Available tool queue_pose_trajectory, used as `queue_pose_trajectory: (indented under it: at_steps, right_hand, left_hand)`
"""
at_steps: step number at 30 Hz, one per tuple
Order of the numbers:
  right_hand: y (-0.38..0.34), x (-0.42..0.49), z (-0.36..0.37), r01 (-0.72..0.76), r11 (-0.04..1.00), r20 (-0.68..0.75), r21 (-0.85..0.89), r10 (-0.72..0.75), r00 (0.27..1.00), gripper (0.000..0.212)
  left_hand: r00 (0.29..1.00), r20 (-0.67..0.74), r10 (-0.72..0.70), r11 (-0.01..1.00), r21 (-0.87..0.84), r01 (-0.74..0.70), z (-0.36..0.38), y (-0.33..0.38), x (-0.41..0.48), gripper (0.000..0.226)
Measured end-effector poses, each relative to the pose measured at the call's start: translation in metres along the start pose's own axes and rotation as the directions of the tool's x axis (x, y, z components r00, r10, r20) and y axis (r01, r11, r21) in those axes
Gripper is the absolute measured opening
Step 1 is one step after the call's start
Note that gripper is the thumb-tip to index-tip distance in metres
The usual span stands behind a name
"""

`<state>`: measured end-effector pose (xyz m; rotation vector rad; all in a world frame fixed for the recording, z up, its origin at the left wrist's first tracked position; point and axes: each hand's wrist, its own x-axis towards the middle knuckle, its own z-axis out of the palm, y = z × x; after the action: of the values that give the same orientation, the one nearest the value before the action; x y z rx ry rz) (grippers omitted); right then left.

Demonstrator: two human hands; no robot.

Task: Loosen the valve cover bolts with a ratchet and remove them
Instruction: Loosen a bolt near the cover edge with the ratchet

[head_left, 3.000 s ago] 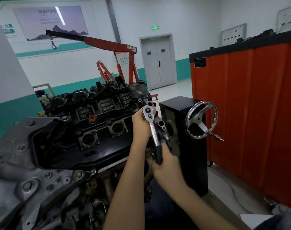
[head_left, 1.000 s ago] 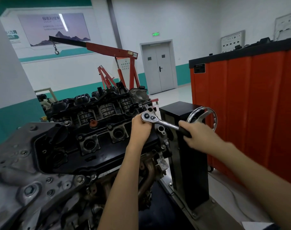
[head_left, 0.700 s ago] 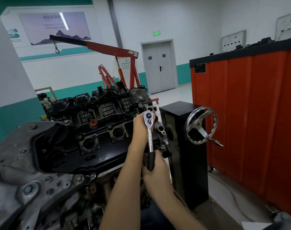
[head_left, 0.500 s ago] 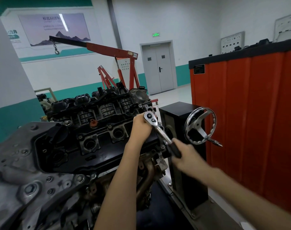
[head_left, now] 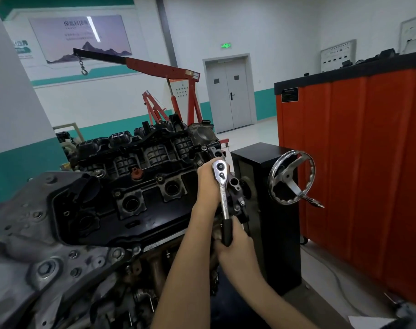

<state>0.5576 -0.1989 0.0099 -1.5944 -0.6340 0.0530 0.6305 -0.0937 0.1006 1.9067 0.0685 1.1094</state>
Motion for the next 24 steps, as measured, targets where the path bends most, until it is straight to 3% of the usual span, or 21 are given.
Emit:
queue_pose_trajectory:
  at_steps: [2,6,8,9,11,12,13,15,17,18,21,24]
  right_hand:
    - [-0.002,0.001,-0.005,0.001,1.000,0.025,-0.027,-0.001,1.000,0.016]
    - [-0.002,0.031,-0.074,0.137,0.934,0.239,-0.330,-0.057,0.969,0.029]
    - [-0.014,0.064,-0.115,0.283,0.776,0.344,-0.563,-0.091,0.935,0.023]
    - [-0.023,0.081,-0.130,0.361,0.642,0.368,-0.676,-0.131,0.921,0.019]
    - [-0.036,0.104,-0.144,0.456,0.401,0.394,-0.795,-0.232,0.889,0.014]
    - [-0.037,0.106,-0.143,0.460,0.363,0.386,-0.810,-0.259,0.885,0.014]
    - [-0.032,0.102,-0.138,0.438,0.392,0.358,-0.809,-0.262,0.896,0.015]
    - [-0.012,0.073,-0.115,0.322,0.643,0.237,-0.695,-0.218,0.947,0.019]
    - [0.003,0.034,-0.079,0.166,0.908,0.153,-0.385,-0.114,0.982,0.026]
    - [0.007,0.019,-0.061,0.107,0.967,0.143,-0.232,-0.075,0.987,0.029]
    - [-0.002,0.008,-0.035,0.013,1.000,0.212,-0.018,-0.009,0.977,0.015]
    - [-0.017,0.015,-0.043,-0.090,0.986,0.324,0.142,0.039,0.945,0.005]
  left_hand:
    - [1.000,0.004,0.025,0.999,0.042,-0.025,-0.002,-0.002,0.000,0.068]
    - [0.992,0.128,0.003,0.992,0.124,-0.019,-0.015,-0.004,0.005,0.061]
    - [0.979,0.202,-0.005,0.989,0.146,-0.025,-0.020,-0.004,0.007,0.060]
    - [0.976,0.217,-0.004,0.987,0.155,-0.030,-0.021,-0.003,0.007,0.058]
    - [0.983,0.183,0.008,0.987,0.158,-0.037,-0.020,-0.001,0.006,0.054]
    - [0.990,0.144,0.003,0.989,0.147,-0.025,-0.020,-0.002,0.005,0.054]
    - [0.995,0.102,-0.001,0.993,0.120,-0.011,-0.019,-0.003,0.004,0.057]
    - [0.999,0.046,0.003,0.997,0.081,-0.007,-0.013,-0.004,0.002,0.063]
    - [0.999,0.024,0.023,0.996,0.091,-0.025,-0.004,-0.001,-0.001,0.062]
    - [1.000,0.012,0.010,0.996,0.084,-0.010,0.000,-0.001,-0.001,0.058]
    - [0.993,-0.073,-0.090,0.996,-0.027,0.088,0.007,-0.004,0.003,0.054]
    - [0.999,-0.023,-0.030,0.999,0.038,0.031,-0.001,-0.009,0.000,0.057]
